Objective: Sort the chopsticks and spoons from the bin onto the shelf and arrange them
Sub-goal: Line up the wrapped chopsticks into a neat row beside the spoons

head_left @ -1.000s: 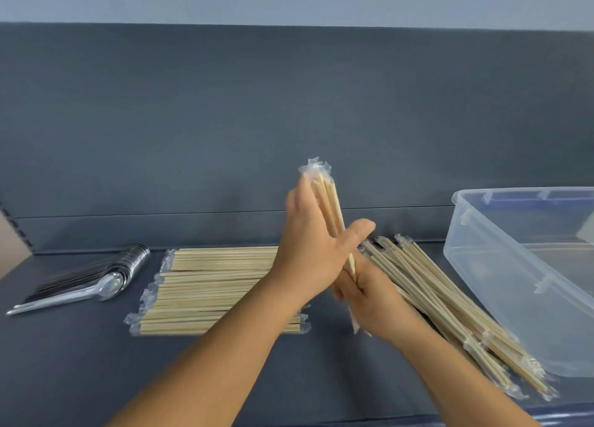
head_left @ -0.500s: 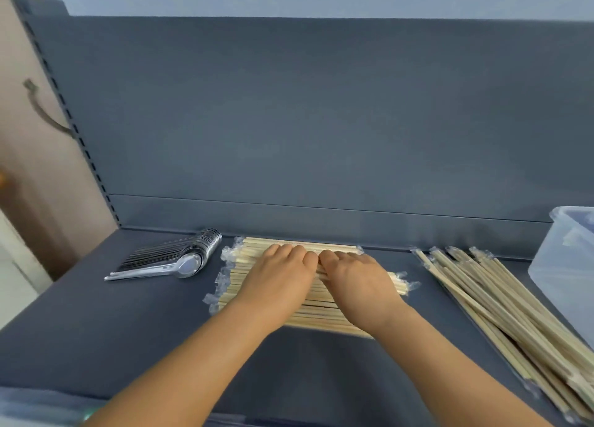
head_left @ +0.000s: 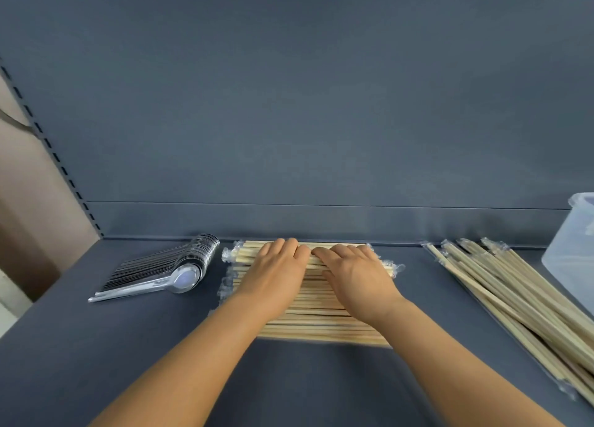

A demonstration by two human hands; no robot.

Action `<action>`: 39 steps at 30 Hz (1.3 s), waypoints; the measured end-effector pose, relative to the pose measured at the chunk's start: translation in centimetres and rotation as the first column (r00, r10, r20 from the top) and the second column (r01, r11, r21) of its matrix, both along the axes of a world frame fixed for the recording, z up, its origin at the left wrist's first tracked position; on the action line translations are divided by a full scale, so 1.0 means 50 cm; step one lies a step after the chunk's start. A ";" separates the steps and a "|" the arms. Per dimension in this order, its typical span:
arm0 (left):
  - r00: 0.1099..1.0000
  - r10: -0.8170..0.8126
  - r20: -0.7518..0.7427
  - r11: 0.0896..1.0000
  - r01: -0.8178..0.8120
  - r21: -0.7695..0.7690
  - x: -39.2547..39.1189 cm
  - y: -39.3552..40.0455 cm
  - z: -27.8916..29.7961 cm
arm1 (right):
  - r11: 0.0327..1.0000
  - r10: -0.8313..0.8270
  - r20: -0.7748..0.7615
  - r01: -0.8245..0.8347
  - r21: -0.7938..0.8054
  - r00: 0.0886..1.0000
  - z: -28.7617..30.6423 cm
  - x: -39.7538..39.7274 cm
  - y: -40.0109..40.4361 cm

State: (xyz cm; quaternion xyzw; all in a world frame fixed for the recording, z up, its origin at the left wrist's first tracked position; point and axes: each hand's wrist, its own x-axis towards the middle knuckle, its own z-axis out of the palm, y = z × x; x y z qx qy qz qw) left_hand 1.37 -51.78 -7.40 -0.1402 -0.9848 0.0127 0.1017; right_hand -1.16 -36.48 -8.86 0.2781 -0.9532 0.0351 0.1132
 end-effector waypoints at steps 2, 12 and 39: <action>1.000 0.003 0.011 1.000 -0.003 0.021 -0.009 0.000 -0.004 | 1.000 -0.005 0.014 0.006 -0.017 1.000 -0.006 -0.014 -0.002; 0.995 0.020 0.099 0.996 -0.029 0.083 -0.027 -0.014 -0.034 | 0.995 0.019 0.085 -0.010 -0.103 0.996 -0.019 -0.036 -0.012; 0.916 -0.022 0.400 0.998 0.000 0.056 0.023 -0.016 -0.049 | 0.996 -0.085 0.470 0.059 0.069 0.878 -0.010 0.059 -0.007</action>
